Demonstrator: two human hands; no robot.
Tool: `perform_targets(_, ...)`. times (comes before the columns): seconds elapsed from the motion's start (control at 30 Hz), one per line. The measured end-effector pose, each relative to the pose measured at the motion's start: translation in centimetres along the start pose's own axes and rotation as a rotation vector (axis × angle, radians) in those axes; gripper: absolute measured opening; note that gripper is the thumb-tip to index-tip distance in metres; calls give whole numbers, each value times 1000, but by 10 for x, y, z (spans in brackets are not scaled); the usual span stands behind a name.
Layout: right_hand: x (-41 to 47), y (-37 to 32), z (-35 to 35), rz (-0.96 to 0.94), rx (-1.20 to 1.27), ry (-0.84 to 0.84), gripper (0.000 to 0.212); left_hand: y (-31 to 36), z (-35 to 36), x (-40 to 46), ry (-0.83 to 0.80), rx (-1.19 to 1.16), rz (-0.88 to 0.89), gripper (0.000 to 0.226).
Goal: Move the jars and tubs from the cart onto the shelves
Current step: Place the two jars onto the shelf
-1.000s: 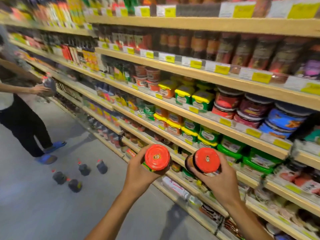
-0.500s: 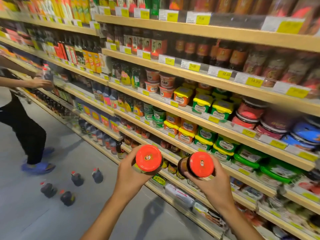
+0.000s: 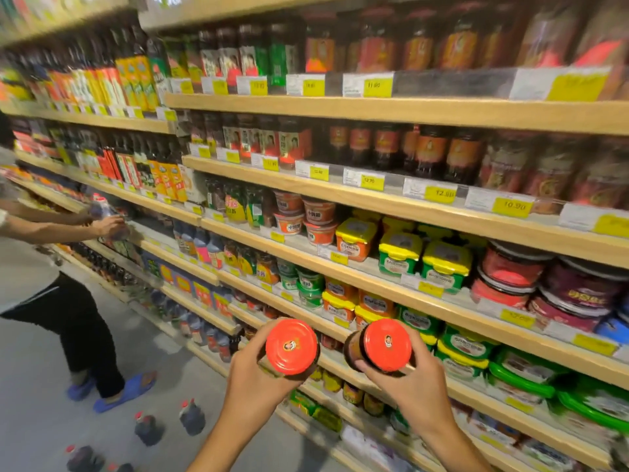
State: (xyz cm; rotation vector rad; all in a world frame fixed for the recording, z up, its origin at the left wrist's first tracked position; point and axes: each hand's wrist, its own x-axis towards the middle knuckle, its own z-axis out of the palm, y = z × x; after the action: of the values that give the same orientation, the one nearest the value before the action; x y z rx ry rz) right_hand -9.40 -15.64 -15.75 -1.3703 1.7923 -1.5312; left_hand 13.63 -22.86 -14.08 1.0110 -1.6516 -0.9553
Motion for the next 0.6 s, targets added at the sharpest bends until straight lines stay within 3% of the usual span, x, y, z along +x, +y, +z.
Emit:
perform_targets(0.2, 44, -12, -18, -50, -49, 103, 80, 7, 17, 61, -45, -42, 43, 67)
perform_targets(0.47, 91, -57, -30, -241, -103, 348, 80, 36, 33, 150, -42, -97, 301, 74)
perform_targets(0.6, 109, -86, -30, -292, -148, 418, 82, 59, 31, 183, -138, -123, 403, 77)
